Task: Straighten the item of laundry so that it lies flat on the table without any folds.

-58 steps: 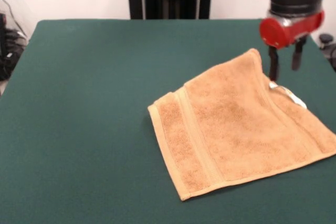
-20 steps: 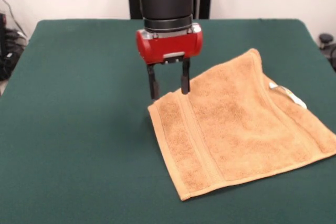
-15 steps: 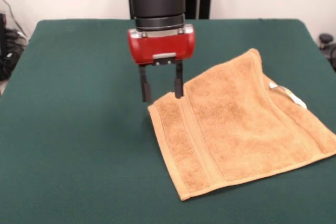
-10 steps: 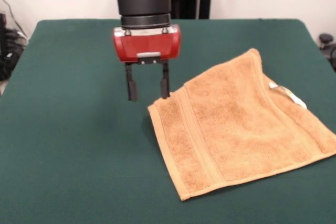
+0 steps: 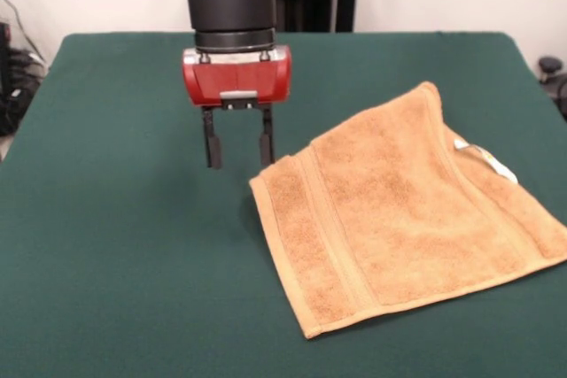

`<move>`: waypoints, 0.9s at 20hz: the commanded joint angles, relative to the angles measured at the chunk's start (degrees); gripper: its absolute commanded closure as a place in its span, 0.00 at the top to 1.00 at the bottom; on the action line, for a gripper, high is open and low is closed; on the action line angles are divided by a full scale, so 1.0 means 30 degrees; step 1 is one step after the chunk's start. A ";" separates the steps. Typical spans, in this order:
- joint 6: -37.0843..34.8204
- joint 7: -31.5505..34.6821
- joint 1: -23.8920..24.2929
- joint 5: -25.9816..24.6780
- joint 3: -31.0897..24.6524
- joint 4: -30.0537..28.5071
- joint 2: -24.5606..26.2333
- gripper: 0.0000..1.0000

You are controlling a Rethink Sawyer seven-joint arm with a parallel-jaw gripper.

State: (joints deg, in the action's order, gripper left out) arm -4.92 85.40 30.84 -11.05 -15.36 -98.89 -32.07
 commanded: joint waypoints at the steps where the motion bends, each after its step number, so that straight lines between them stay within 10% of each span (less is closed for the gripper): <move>1: 0.2158 0.5465 -0.0965 0.1117 -0.0301 -0.1855 0.2733 1.00; 18: 0.3732 0.6056 -0.2083 0.3407 -0.0221 -0.3349 0.3468 1.00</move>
State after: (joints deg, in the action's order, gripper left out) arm 6.85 85.41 28.28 -5.63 -14.29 -102.00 -22.39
